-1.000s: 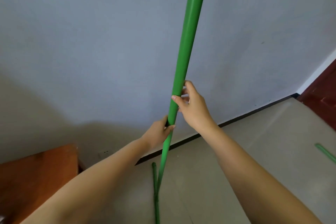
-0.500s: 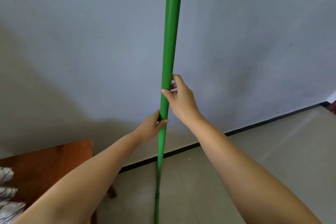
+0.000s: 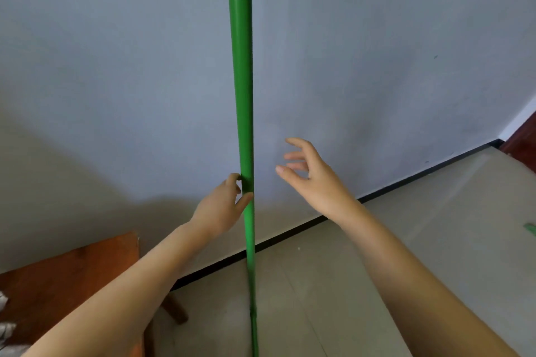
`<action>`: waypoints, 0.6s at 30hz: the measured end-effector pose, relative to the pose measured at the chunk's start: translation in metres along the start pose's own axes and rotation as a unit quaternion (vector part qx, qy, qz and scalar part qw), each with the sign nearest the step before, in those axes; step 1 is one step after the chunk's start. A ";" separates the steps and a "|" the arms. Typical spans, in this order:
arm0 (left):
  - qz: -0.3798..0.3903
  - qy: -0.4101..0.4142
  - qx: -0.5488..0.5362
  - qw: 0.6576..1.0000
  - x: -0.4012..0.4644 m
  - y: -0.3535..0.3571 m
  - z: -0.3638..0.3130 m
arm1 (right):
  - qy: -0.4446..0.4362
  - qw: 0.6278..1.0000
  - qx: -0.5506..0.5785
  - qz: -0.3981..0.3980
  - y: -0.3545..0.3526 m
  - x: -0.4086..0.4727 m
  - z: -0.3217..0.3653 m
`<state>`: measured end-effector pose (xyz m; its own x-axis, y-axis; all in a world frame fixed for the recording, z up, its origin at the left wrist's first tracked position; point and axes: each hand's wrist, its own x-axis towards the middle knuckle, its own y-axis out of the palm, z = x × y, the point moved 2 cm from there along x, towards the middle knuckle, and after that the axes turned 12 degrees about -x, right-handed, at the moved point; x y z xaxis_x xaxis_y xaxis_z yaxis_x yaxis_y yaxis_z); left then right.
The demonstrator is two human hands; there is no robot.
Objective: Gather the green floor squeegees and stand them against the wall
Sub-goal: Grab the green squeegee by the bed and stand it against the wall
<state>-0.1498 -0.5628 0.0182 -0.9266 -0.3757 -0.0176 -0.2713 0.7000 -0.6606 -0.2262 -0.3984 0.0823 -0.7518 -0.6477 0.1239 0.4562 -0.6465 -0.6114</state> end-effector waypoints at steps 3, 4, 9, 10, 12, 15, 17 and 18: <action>-0.045 0.074 -0.034 0.996 -0.033 -0.002 -0.019 | 0.038 0.998 0.037 -0.028 -0.019 -0.068 -0.035; -0.036 0.097 -0.062 0.993 -0.045 0.001 -0.027 | 0.057 0.996 0.053 -0.040 -0.023 -0.094 -0.046; 0.068 0.097 -0.185 0.975 -0.099 0.039 -0.048 | 0.190 0.967 0.090 -0.146 -0.031 -0.216 -0.082; 0.087 0.083 -0.199 0.973 -0.108 0.050 -0.048 | 0.218 0.955 0.095 -0.180 -0.032 -0.238 -0.087; 0.114 0.062 -0.221 0.967 -0.122 0.074 -0.049 | 0.272 0.924 0.100 -0.249 -0.033 -0.281 -0.097; 0.138 0.049 -0.228 0.962 -0.139 0.118 -0.062 | 0.342 0.864 0.101 -0.357 -0.033 -0.342 -0.115; 0.155 0.038 -0.242 0.957 -0.149 0.146 -0.077 | 0.382 0.816 0.102 -0.422 -0.038 -0.381 -0.129; 0.166 0.036 -0.244 0.955 -0.153 0.159 -0.086 | 0.398 0.793 0.103 -0.449 -0.042 -0.398 -0.135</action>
<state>-0.0738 -0.3422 -0.0197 -0.9933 -0.0544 -0.1022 -0.0332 0.9794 -0.1991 -0.0104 -0.0593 -0.0473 -0.8427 0.5182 -0.1462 -0.4268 -0.8084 -0.4053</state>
